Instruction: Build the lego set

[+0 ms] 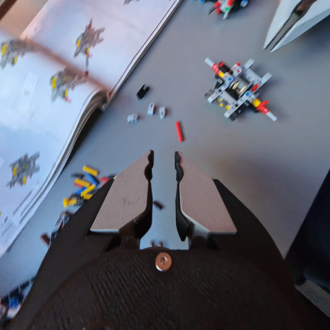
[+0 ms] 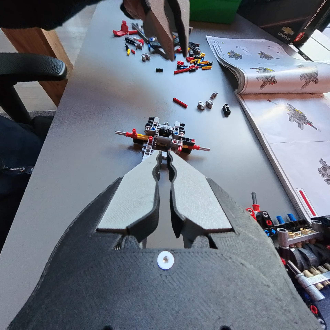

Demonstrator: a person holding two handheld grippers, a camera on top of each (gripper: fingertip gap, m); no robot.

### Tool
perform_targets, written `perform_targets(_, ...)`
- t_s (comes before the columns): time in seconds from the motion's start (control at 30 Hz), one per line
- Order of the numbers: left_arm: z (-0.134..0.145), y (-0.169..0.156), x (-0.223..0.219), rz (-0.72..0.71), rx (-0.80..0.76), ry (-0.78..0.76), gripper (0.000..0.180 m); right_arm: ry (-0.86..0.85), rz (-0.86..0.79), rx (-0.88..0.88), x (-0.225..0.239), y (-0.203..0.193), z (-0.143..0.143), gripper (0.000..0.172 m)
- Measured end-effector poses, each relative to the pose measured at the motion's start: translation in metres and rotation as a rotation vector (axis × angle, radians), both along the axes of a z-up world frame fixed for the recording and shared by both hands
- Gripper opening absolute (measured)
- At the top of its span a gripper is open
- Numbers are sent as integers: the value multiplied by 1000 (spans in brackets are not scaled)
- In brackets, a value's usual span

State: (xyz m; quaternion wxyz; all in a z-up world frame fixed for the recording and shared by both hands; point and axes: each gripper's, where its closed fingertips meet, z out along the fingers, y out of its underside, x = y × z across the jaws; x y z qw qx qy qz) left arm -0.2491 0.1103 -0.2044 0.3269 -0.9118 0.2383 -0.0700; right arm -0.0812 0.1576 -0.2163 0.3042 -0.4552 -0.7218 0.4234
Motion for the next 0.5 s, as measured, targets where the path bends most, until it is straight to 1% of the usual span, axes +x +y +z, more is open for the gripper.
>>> perform_targets(0.03, -3, 12, 9, -22, 8, 3, 17, -1, -3, -3, 0, 1, 0, 1)
perform_targets(0.1, -16, 33, 23, -46, -16, -1, 17, 7, -14, 3, 1, 2, 1, 0)
perform_targets(0.17, -30, 45, 34, -63, -66, -20, 20, 17, -28, 8, 3, 5, 3, 0)
perform_targets(0.23, -37, 51, 40, -69, -84, -31, 21, 31, -37, 6, 5, 7, 5, 0)
perform_targets(0.37, -39, 60, 34, -47, -60, 19, 21, 44, -27, -14, 5, 7, 10, 0)
perform_targets(0.47, -50, 60, 30, -55, -103, 51, 13, 44, -17, -17, 6, 5, 11, 0)
perform_targets(0.5, -54, 58, 29, -66, -118, 69, 7, 44, -17, -14, 6, 5, 11, 0)
